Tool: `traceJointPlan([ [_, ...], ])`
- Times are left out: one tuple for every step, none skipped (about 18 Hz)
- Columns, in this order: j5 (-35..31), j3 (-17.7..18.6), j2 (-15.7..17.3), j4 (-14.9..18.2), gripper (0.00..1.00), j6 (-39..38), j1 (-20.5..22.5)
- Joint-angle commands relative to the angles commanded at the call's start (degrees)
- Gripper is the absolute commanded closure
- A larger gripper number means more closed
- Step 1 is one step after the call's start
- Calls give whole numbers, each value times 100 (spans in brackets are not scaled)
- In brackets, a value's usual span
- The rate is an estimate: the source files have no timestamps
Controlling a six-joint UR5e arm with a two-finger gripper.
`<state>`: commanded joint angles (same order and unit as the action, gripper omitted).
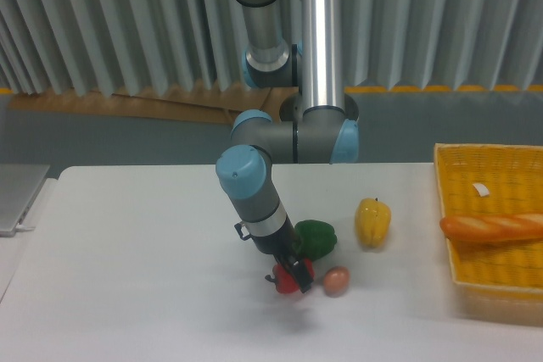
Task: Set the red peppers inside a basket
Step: 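Close the gripper on the red bell pepper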
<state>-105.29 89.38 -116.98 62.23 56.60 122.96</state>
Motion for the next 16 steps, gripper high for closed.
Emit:
traceJointPlan([
  [0,9,0,0,0,0,0],
  [0,17,0,0,0,0,0],
  [-9,18,0,0,0,0,0],
  [-9,18,-9,0,0,0,0],
  [-26,26,-9,0,0,0,0],
  [-26,26,-17,0,7,0,0],
  [-26,26,-18,0,9,0,0],
  [-26,26,-18,0,10,0,9],
  [-53,35,-26,-9,14,0,17],
  [-96,35,-26,0,19,0,9],
  [-149,35,-35,0,19,-9,9],
  [-184,35,-44,-9,21,-9,9],
  [-193,35,-44,-9,27,-9,17],
  [-193,35,-53,0,27,-9,18],
  [-193,35,-70,-9,27,-9,18],
  [-202,35,-70,-9,29,-17,18],
])
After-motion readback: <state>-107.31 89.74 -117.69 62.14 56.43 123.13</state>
